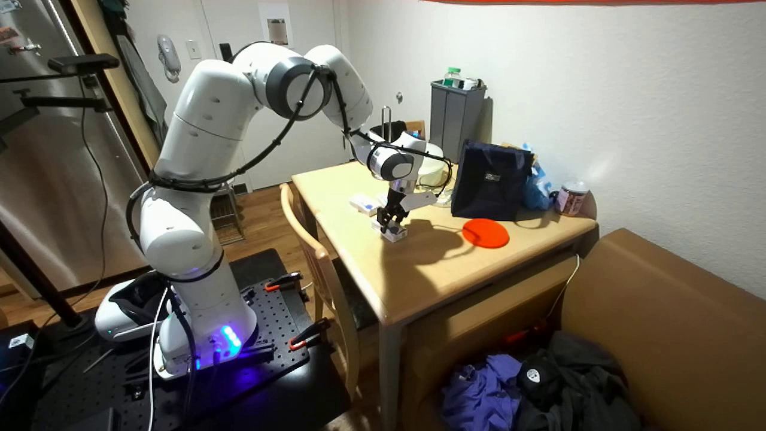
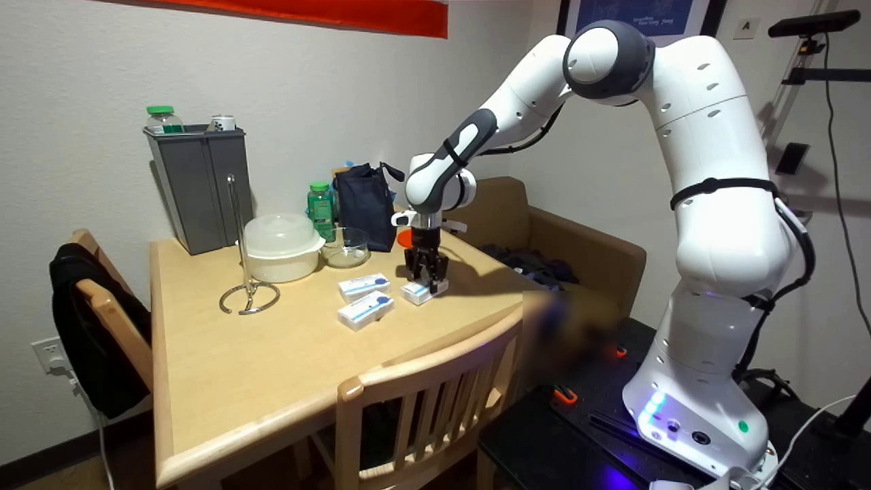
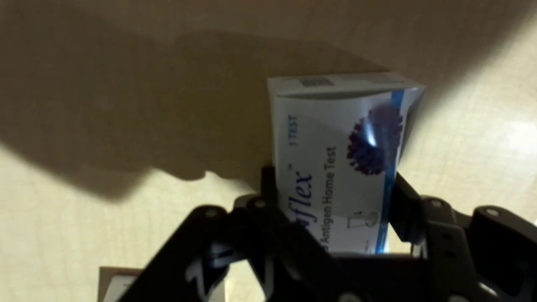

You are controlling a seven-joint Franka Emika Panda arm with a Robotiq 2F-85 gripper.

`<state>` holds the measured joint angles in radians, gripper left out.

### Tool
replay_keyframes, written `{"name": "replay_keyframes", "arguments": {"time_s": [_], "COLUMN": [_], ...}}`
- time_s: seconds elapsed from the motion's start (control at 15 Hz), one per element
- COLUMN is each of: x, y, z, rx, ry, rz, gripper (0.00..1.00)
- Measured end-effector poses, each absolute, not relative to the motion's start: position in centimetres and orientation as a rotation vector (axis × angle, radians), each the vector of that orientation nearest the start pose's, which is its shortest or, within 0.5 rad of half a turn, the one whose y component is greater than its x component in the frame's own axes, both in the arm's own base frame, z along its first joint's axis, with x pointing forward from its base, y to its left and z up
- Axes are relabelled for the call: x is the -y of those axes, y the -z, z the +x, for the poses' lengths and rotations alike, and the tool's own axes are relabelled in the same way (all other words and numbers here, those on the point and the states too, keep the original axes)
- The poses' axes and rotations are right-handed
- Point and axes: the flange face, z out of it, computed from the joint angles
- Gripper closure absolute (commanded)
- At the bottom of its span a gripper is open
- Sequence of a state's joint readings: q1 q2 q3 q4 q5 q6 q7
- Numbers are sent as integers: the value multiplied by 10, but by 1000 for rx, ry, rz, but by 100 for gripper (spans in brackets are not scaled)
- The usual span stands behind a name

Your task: Stack the boxes on top of each other.

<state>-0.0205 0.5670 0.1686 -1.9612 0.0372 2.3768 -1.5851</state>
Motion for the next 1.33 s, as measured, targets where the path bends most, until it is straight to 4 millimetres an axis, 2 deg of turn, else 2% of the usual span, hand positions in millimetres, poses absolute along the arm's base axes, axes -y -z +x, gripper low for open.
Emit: {"name": "replay_keyframes", "arguments": {"time_s": [0.53,1.33], "x": [-102,-146], "y": [-183,-239], "z": [594,595], "rx": [-2520,-2594], "ry": [70,113], "rz": [2113,1855], "gripper": [62,62]}}
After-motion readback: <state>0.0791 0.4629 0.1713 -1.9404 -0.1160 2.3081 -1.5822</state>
